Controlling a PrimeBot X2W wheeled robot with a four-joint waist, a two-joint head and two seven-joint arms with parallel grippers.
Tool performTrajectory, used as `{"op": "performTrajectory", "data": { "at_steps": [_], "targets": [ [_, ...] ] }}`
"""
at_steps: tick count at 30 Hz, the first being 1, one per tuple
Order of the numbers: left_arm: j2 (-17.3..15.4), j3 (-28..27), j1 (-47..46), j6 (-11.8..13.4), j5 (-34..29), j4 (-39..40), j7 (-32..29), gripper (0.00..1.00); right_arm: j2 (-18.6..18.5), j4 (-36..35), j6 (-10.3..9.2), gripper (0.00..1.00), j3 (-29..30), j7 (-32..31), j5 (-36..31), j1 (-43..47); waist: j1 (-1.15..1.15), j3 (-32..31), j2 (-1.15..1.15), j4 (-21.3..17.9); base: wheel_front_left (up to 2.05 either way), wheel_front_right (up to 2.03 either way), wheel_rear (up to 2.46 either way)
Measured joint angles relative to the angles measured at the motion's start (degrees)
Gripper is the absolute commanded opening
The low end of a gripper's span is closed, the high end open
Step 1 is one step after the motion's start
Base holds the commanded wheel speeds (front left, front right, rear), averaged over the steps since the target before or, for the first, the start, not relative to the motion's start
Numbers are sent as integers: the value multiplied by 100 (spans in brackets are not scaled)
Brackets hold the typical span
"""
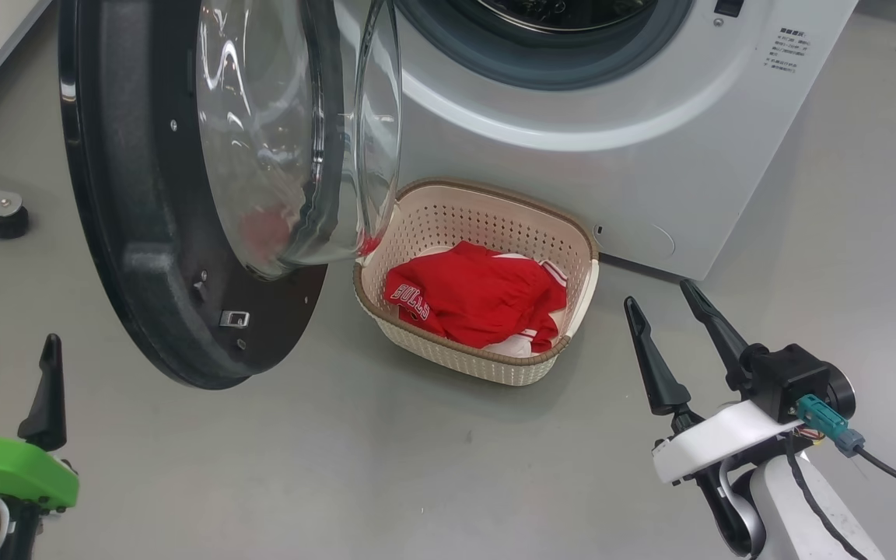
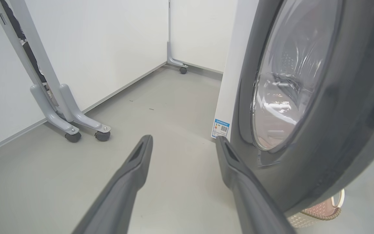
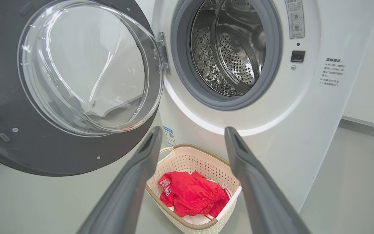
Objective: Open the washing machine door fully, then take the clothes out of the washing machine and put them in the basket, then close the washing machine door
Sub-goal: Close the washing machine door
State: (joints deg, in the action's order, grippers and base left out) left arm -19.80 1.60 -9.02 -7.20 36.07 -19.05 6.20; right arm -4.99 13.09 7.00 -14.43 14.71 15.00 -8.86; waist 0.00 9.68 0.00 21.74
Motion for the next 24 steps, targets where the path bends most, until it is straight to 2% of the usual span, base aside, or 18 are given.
{"op": "performTrajectory", "data": {
  "at_steps": [9,10,11,12,20,24],
  "targets": [
    [-70,115,-12,0,22,-125,120,100,2,14,0,100,-41,0,3,7,0,-39,0,2,0,0,0],
    [-79,131,-14,0,29,-135,120,75,2,14,0,100,-47,0,3,8,0,-44,0,2,0,0,0],
    [-78,144,-15,0,81,-152,119,21,3,15,0,100,-51,0,3,10,0,-49,0,2,0,0,0],
    [-70,147,-17,0,171,-179,116,0,4,15,0,100,-51,0,3,13,0,-54,0,2,0,0,0],
    [-135,240,-65,0,254,-233,91,0,16,25,0,100,-77,0,4,42,0,-95,0,4,0,0,0],
    [-121,210,-225,0,704,-223,-53,0,21,31,0,100,-83,0,4,70,0,-108,0,3,0,0,0]
  ]
}}
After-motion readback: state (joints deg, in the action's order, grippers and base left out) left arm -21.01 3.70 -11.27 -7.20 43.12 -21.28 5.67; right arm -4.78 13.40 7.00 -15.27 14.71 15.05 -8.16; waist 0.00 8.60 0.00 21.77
